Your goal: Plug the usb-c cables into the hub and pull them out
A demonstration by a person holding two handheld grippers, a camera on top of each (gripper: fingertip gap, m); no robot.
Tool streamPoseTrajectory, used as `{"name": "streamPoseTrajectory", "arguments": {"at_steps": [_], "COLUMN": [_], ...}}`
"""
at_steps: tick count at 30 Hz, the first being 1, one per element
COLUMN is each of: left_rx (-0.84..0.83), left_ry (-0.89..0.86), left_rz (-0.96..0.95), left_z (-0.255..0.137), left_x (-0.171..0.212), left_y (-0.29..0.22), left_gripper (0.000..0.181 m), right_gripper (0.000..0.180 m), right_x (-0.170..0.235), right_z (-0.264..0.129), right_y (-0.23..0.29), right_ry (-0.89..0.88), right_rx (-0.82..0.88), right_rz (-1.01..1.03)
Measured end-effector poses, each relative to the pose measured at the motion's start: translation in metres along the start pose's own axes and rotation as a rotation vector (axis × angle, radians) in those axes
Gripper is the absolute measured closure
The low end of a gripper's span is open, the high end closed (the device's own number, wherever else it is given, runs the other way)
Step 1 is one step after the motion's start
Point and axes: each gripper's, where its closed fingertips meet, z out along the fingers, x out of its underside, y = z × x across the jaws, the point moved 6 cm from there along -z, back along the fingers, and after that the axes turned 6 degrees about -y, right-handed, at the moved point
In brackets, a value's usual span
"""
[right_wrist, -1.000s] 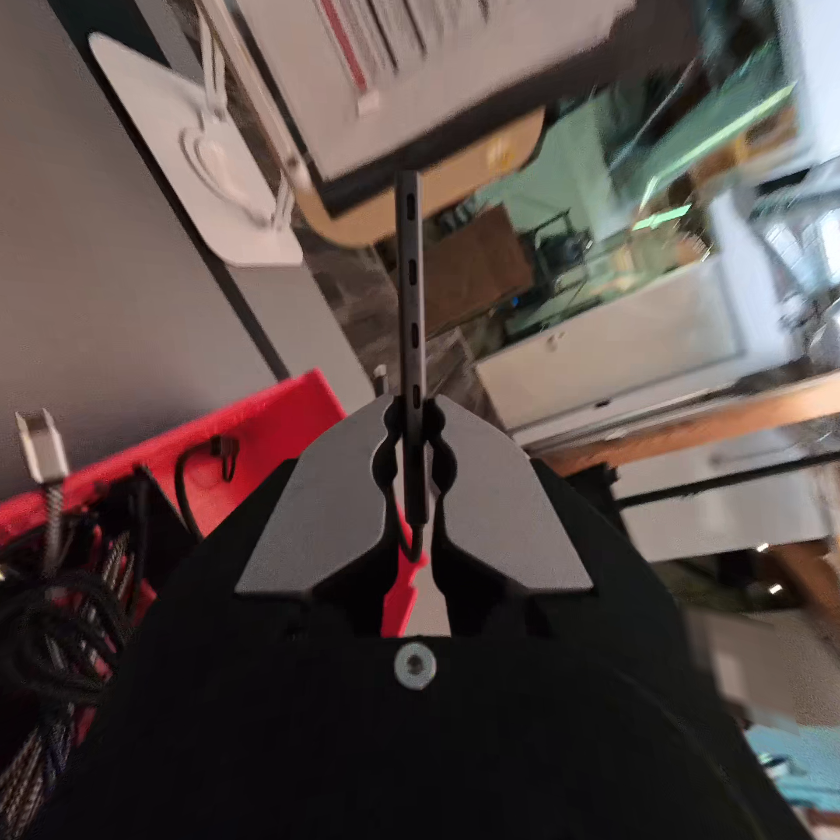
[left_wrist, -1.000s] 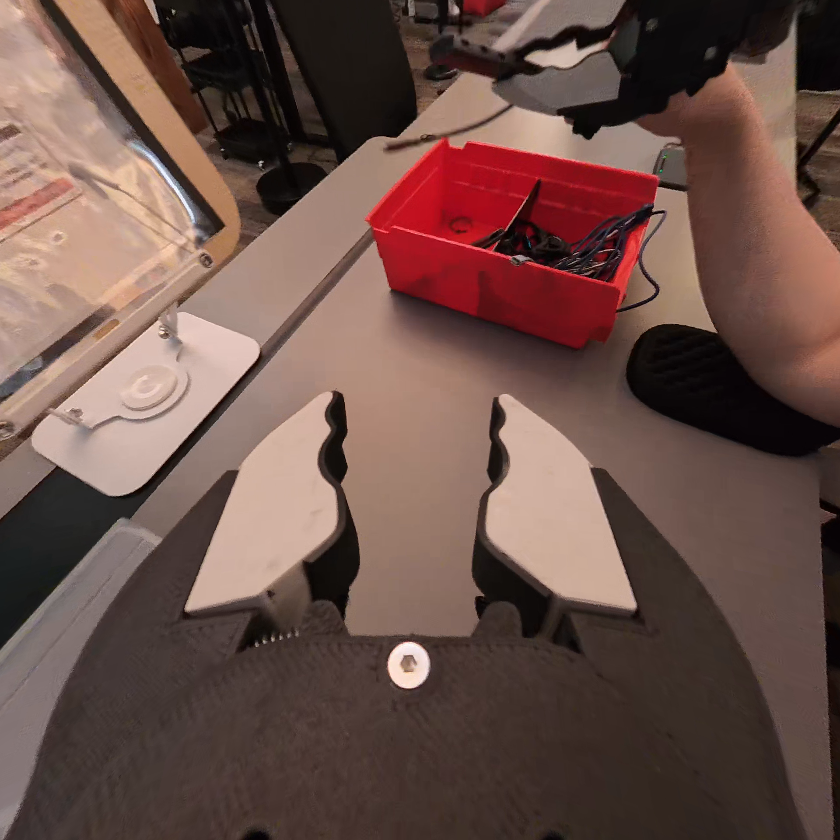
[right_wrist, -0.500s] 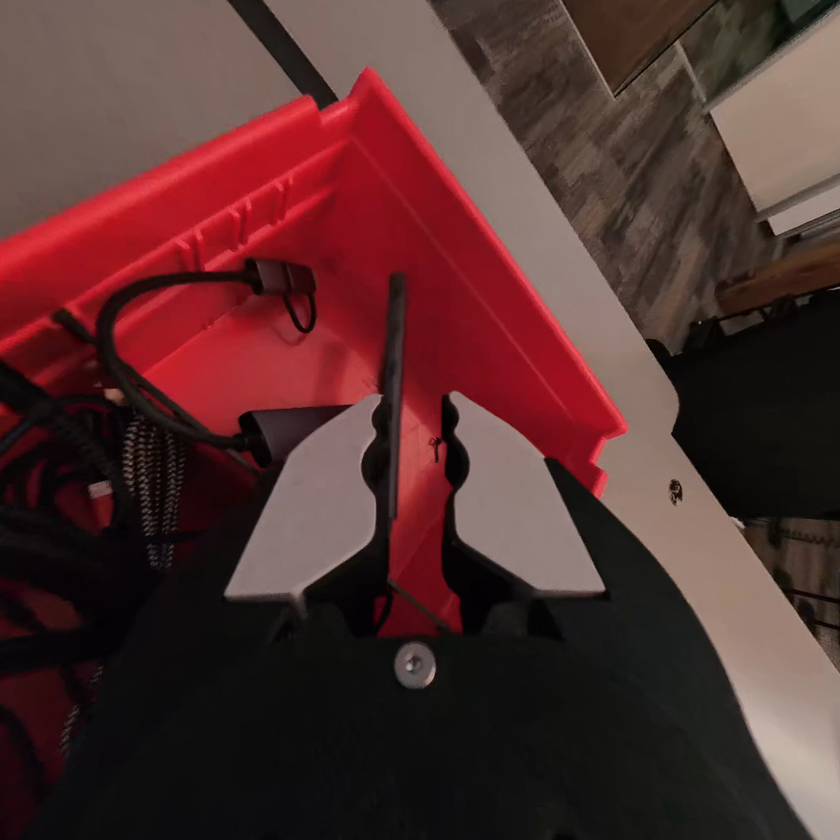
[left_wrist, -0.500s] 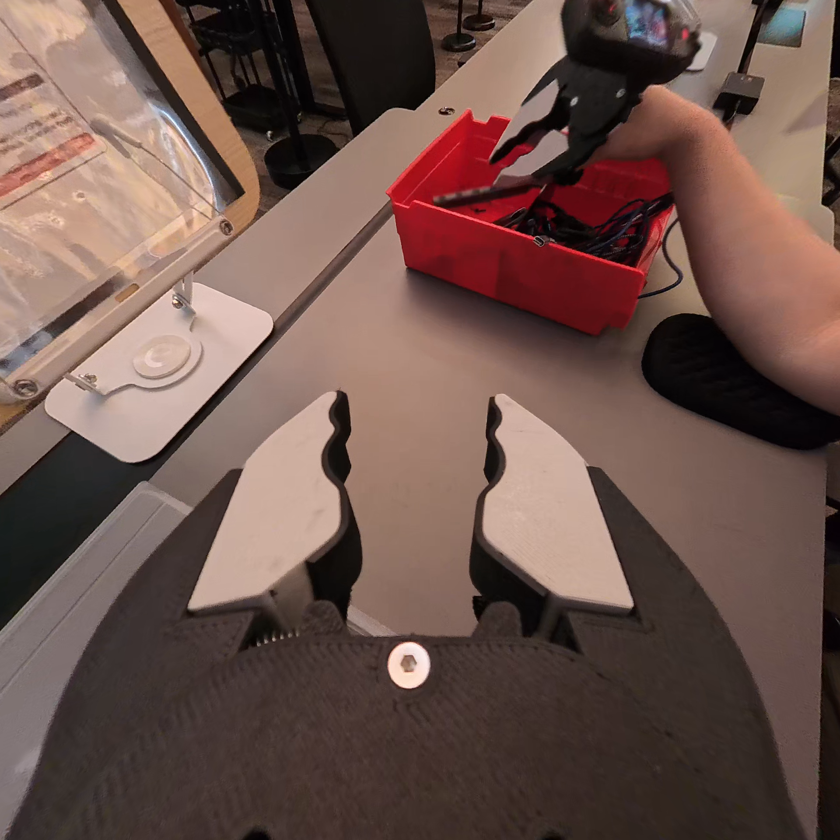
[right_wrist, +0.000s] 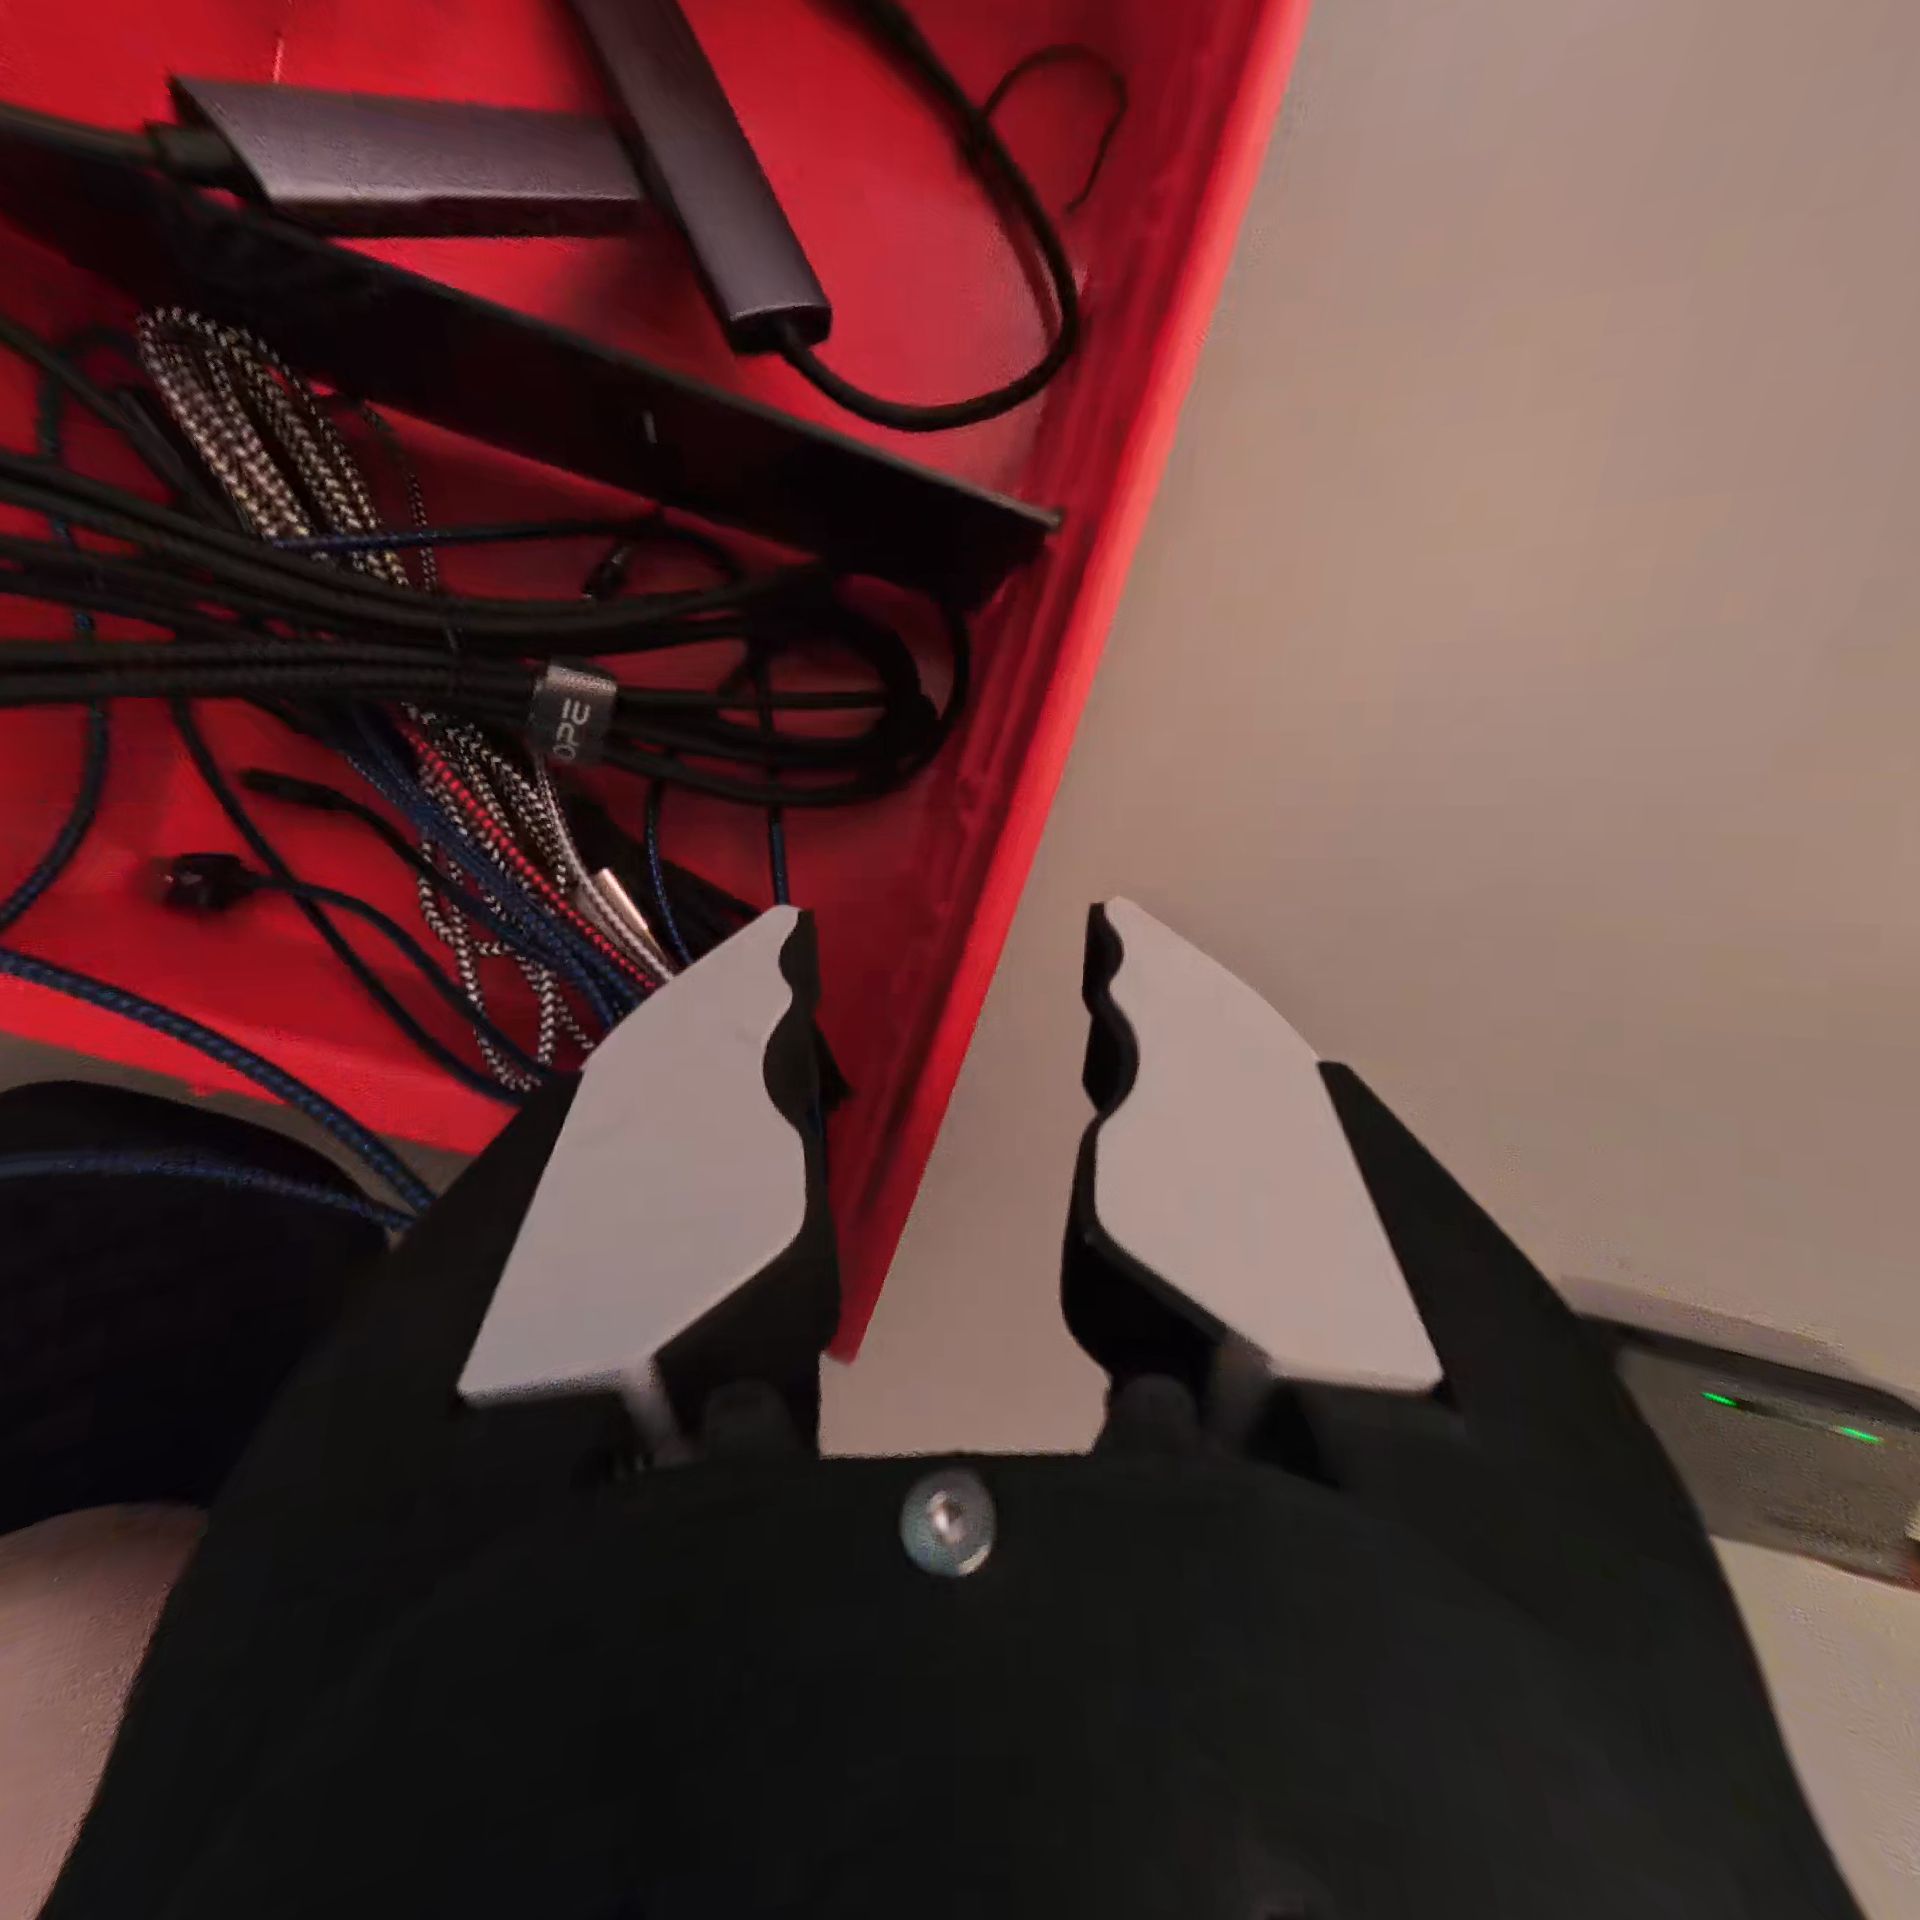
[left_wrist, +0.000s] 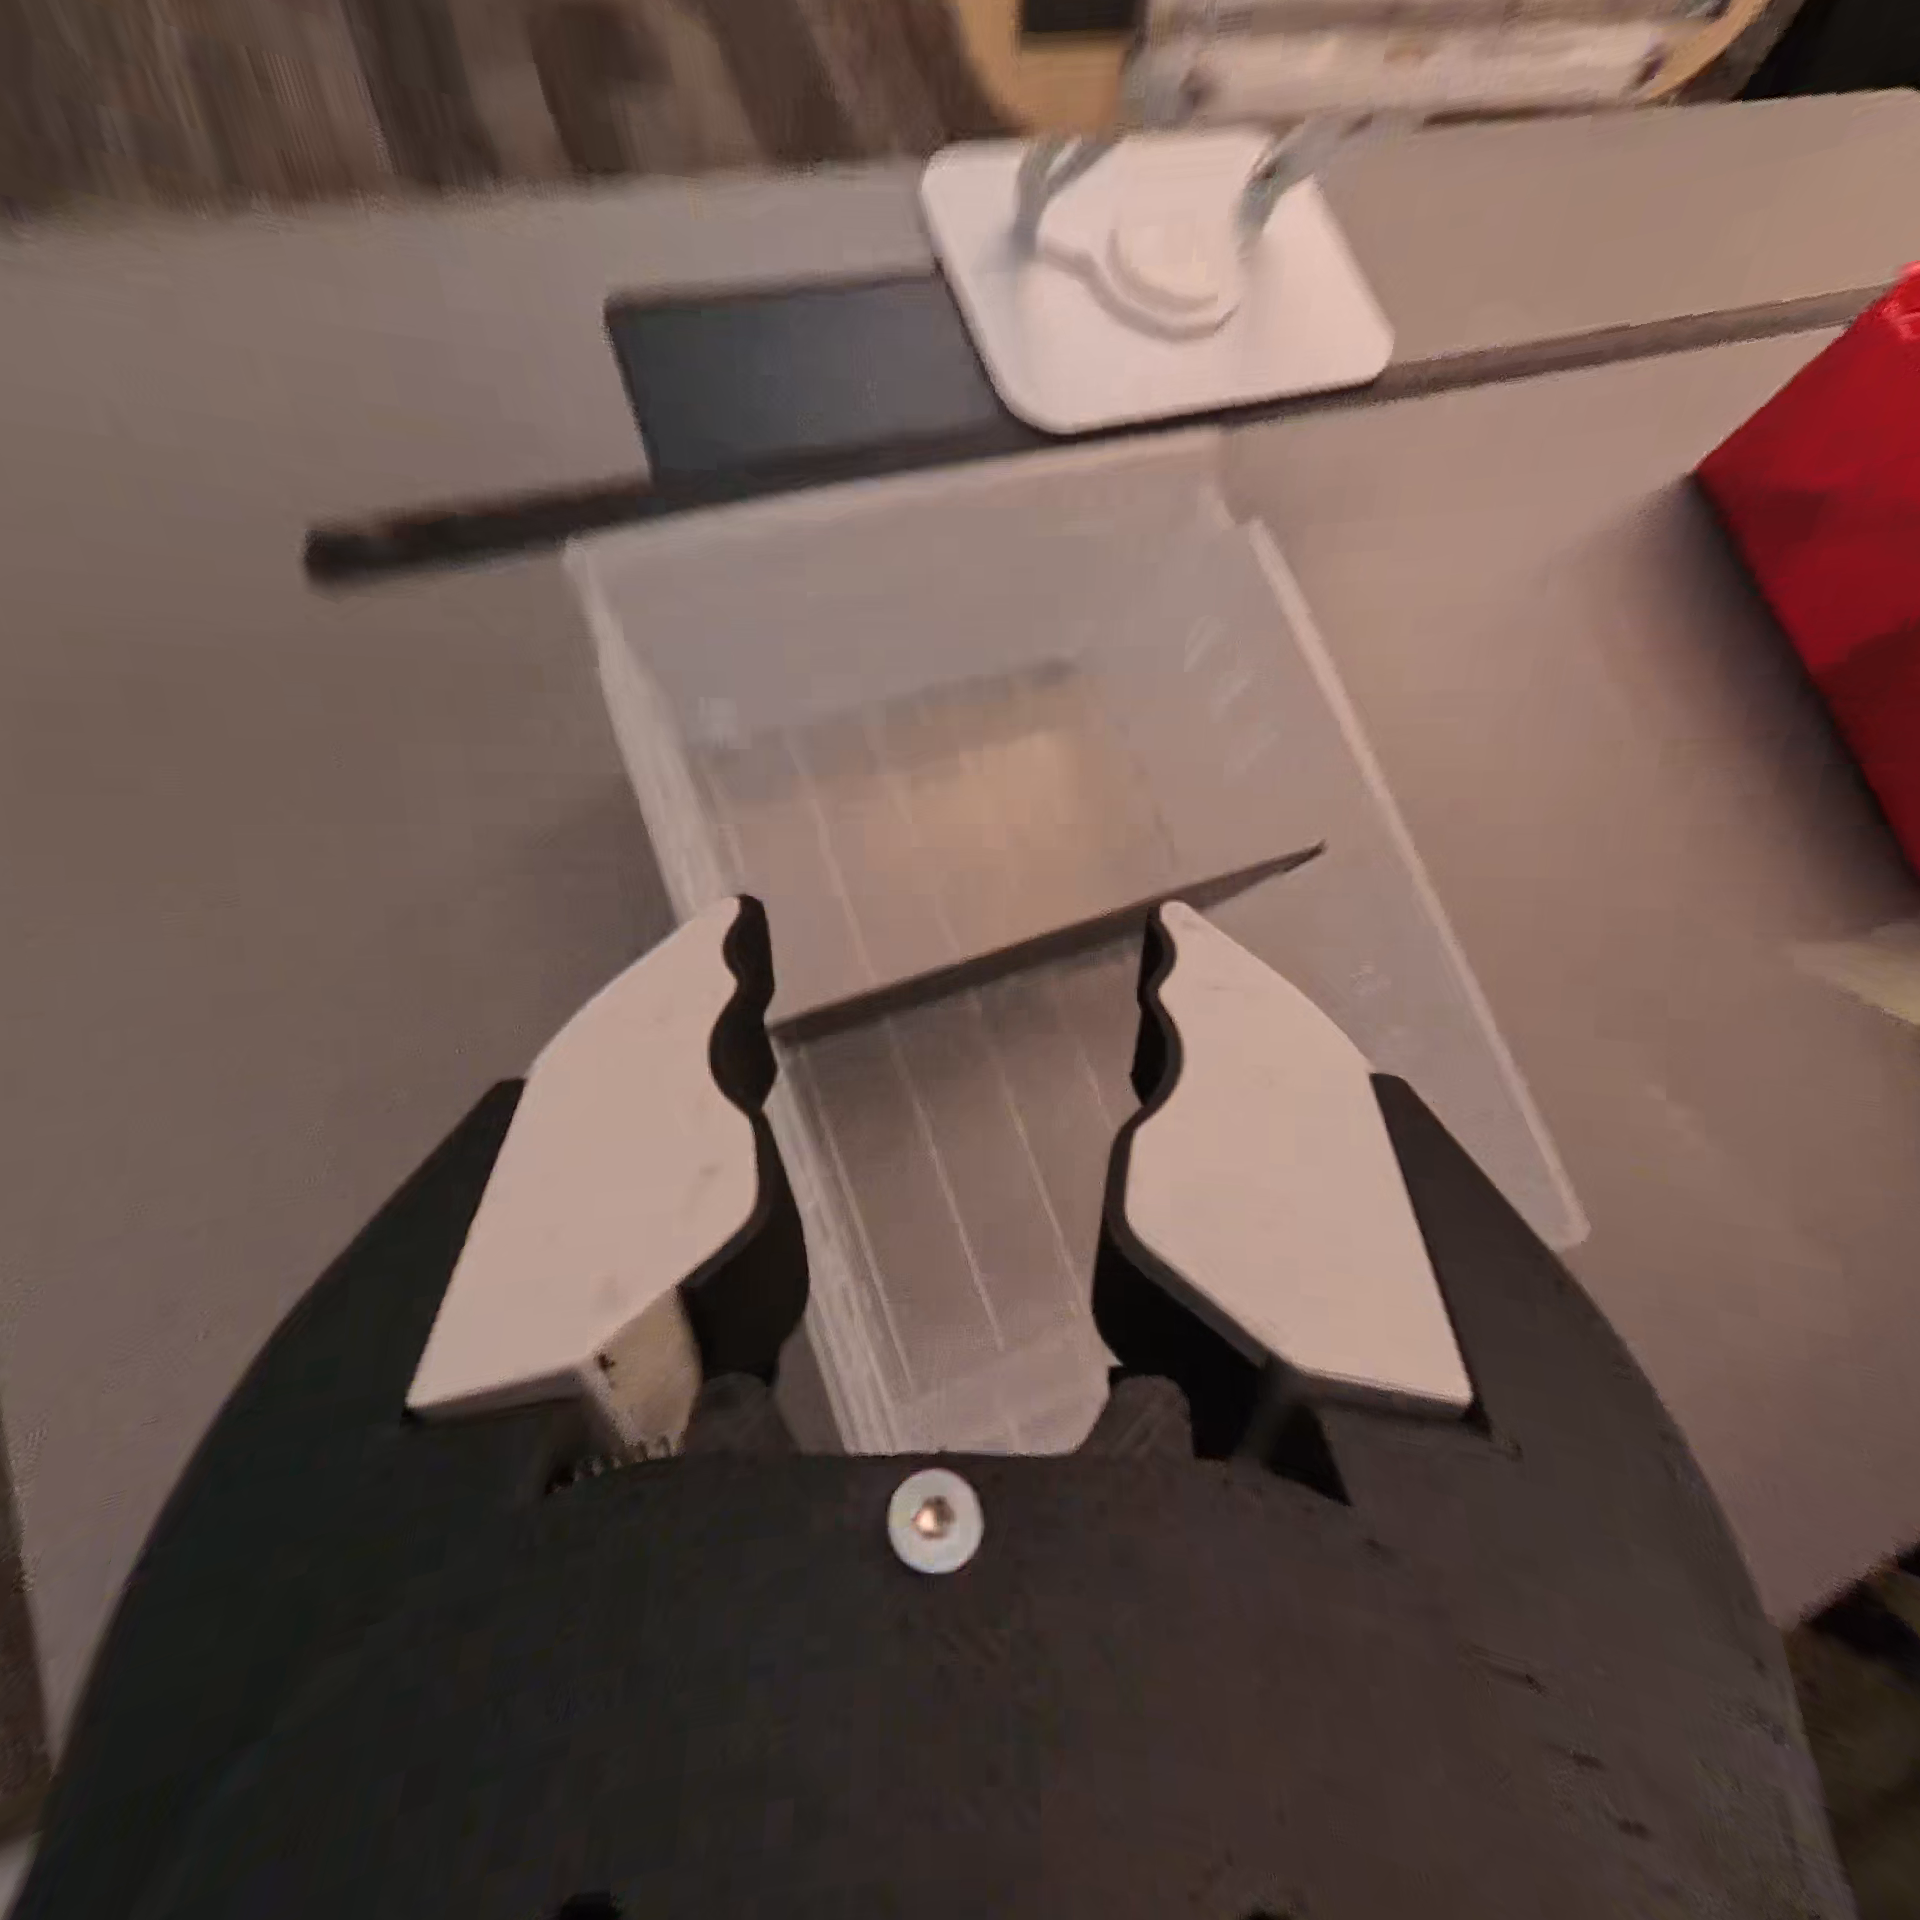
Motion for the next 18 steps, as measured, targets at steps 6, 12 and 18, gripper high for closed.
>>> {"name": "streamPoseTrajectory", "arguments": {"at_steps": [6,12,18], "left_rx": [0.019,0.065,0.094], "left_ry": [0.226,0.438,0.621], "left_rz": [-0.175,-0.251,-0.288], "left_z": [0.024,0.05,0.053], "left_x": [0.044,0.07,0.093], "left_y": [0.042,0.047,0.044], "left_gripper": [0.109,0.118,0.144], "right_gripper": [0.141,0.154,0.161], "right_x": [0.01,0.016,0.016], "right_z": [0.032,0.042,0.043], "right_y": [-0.002,0.004,0.006], "right_ry": [0.114,0.201,0.238], "right_rx": [-0.152,-0.247,-0.21], "right_rz": [0.151,0.235,0.177]}}
